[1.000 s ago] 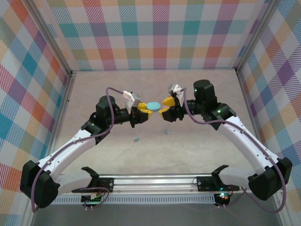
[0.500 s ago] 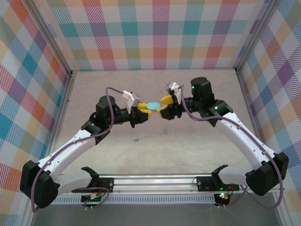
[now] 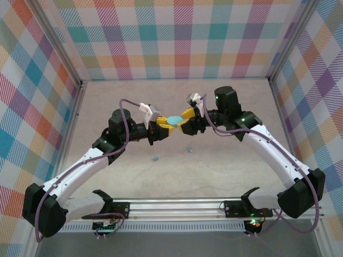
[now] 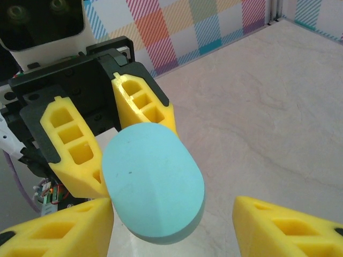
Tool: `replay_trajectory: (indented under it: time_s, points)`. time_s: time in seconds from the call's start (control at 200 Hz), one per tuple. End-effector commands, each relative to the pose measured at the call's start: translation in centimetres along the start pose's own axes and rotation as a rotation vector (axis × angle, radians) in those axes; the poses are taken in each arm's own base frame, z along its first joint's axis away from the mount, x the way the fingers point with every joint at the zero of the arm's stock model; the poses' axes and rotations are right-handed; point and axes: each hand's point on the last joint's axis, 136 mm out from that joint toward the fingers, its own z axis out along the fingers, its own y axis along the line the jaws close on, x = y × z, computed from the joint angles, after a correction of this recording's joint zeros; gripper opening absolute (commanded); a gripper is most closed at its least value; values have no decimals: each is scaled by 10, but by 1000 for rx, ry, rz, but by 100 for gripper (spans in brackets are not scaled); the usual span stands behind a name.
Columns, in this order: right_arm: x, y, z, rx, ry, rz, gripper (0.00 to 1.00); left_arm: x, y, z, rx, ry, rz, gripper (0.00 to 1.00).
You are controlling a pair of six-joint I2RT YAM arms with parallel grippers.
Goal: Insert the wireless bluetooth earbuds into the charging case
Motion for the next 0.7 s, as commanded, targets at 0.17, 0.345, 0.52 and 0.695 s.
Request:
replay_trajectory:
  time_s: [0.17,0.345,0.52,0.695]
  points:
    - [-10,3,2,-20,-4,-33,61,-13,-12,-6,32,-43,28,22]
    - [-13,-4,2,14,-5,-31,61,-13,-14,-7,38,-43,27,22]
    - [-21,-12,0,65,-17,-39,60,-12,-16,-7,47,-39,23,22]
    - [-29,-19,-3,113,-29,-42,60,-10,-17,-6,55,-36,20,22]
